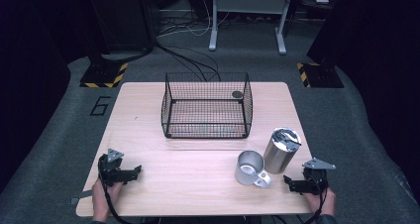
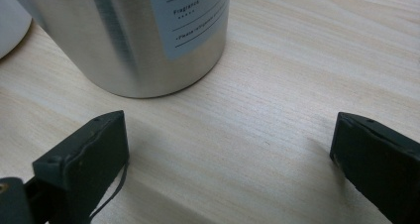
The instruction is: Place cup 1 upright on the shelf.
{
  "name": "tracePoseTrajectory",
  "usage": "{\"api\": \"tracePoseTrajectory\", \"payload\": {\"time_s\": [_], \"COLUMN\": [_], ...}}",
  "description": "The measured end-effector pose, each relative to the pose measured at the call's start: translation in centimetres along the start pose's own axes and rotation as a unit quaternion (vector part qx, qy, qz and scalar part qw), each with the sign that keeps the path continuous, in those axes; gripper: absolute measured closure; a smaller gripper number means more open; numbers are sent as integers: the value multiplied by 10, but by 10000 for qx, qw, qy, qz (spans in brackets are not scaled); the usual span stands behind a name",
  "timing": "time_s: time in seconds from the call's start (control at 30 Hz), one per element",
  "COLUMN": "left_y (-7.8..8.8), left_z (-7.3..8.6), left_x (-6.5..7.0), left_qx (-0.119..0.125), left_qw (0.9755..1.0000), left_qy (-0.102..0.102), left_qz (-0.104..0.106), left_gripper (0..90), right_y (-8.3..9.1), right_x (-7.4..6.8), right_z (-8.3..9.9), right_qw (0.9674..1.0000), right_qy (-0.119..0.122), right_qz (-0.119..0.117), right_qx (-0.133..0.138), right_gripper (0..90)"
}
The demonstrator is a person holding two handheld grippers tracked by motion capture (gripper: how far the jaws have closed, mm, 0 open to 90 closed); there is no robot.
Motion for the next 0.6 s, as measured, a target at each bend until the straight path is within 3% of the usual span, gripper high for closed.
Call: {"api": "tracePoseTrajectory", "payload": {"time_s": [0.6], "left_y": [0], "left_z": [0], "left_x": [0], "left_qx": [-5], "left_qw": [10000], "left_qy": [12], "left_qz": [-14], "left_gripper": [3], "right_y": [1], "right_x": [3], "right_z": [-1], "right_qw": [10000], "right_qy": [-33], "right_qz": [48], "right_qx": [-24], "right_gripper": [36]}}
Point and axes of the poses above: each handheld gripper's, and its own axes: y roughly backward along the jaws, z roughly out of its underside, x roughly to its right, the point moved 10 cm from there along -y, roughly forward along the jaws, and after that the axes turned 10 degrees about -y, right-handed, at the moved point
